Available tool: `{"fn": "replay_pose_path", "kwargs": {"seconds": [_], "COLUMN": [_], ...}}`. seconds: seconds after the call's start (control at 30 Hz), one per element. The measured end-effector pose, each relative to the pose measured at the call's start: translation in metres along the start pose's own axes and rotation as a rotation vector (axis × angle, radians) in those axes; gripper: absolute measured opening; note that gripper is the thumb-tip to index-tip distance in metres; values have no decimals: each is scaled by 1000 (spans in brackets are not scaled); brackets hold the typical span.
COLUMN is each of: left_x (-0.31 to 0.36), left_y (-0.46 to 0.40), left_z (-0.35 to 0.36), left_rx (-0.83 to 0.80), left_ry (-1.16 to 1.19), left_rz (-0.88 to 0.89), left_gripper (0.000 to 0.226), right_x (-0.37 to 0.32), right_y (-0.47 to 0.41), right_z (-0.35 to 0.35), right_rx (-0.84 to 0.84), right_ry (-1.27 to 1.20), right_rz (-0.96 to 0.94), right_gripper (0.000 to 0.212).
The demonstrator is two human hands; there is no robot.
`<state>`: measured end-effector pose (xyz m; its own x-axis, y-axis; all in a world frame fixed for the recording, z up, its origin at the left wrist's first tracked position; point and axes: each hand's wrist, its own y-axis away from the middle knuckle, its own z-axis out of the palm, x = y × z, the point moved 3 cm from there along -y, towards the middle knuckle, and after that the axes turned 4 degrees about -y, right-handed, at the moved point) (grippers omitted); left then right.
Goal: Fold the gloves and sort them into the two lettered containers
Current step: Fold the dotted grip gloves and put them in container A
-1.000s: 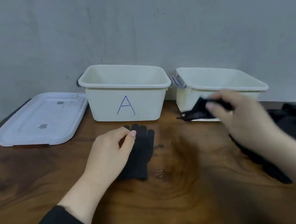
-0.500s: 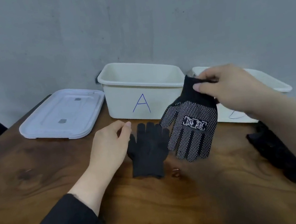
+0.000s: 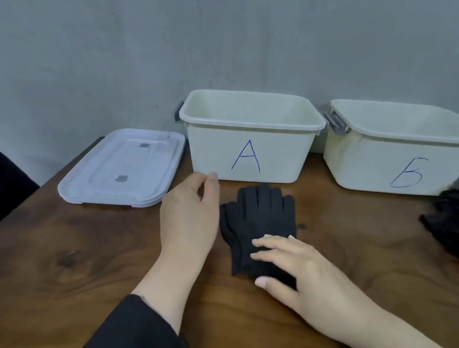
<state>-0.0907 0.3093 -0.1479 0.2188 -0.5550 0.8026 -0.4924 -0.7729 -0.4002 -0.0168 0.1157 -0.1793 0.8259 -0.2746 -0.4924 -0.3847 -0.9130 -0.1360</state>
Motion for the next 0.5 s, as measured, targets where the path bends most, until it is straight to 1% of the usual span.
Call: {"fn": "replay_pose_path", "kwargs": {"seconds": [0.1,0.2,0.3,0.37,0.43,0.5], "left_x": [-3,-10,-15,-16,-15,-15], "left_y": [2,4,6,7,8,8], "left_z": [9,21,32,36,38,41], "left_rx": [-119,-266,-396,-412,-395,-393], "left_ry": [-136,-301,-472,-506,-483,-462], "left_rz": [58,121,148,146,144,143], "left_gripper": [27,20,29,31,28,26], "right_x": [3,0,0,3,5,5], "right_y": [4,2,1,1,2,2], "right_z": [0,4,5,1,-1,1], "right_rx": [59,42,46,84,113,94], "right_ry": [-53,-20,-32,-37,-31,4], "right_rz": [63,39,36,58,79,66], "right_gripper": [47,46,44,43,42,43]}}
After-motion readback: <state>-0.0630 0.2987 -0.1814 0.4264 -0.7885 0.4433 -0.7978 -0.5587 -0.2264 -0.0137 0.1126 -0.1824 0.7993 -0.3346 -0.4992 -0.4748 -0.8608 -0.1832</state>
